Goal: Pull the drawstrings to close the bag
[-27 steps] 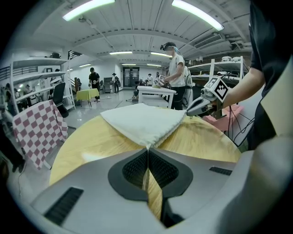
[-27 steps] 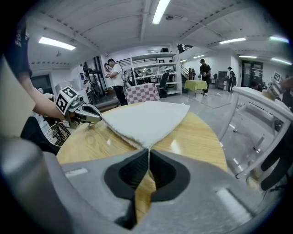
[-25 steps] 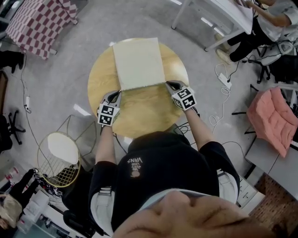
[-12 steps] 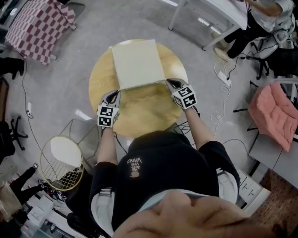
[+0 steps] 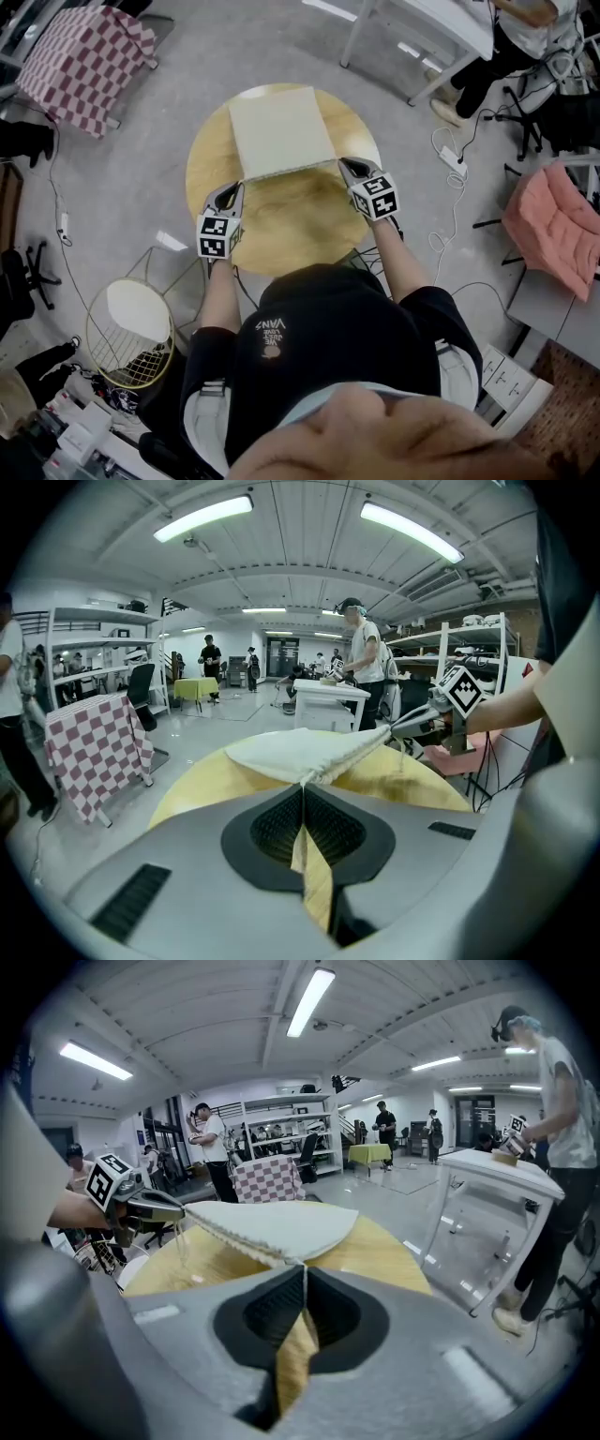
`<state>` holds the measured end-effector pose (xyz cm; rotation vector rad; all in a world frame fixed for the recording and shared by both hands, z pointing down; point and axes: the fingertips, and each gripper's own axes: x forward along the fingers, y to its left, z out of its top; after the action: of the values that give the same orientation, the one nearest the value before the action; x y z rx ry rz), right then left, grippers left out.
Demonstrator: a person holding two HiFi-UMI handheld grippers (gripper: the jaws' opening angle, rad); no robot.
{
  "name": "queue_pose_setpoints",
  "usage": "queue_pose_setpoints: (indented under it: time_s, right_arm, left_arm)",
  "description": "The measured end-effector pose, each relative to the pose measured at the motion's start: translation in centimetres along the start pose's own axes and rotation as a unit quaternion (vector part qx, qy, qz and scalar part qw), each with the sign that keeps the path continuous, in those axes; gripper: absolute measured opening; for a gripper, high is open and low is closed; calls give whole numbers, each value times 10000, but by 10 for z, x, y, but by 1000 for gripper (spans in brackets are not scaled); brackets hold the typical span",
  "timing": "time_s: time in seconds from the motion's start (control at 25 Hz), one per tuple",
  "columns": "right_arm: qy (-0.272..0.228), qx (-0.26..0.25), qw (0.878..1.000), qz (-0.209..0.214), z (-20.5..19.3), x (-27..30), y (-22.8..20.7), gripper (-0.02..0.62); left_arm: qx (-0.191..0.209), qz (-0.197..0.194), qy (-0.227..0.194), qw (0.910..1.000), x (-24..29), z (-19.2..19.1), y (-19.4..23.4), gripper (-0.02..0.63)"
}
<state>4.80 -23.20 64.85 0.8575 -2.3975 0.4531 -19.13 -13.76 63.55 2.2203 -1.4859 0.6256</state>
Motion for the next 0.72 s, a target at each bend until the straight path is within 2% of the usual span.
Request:
queue_pose_setpoints:
  time_s: [0.28,0.72]
  right_arm:
    - [-148,104,9996,-197,9,-12,8,5]
    - [-354,168,9981,-479,17,-24,16,5]
  left_arm:
    - [-156,62,-175,9997,-17,9,2,17]
    - [-120,150,-339,9992,-36,16,10,17]
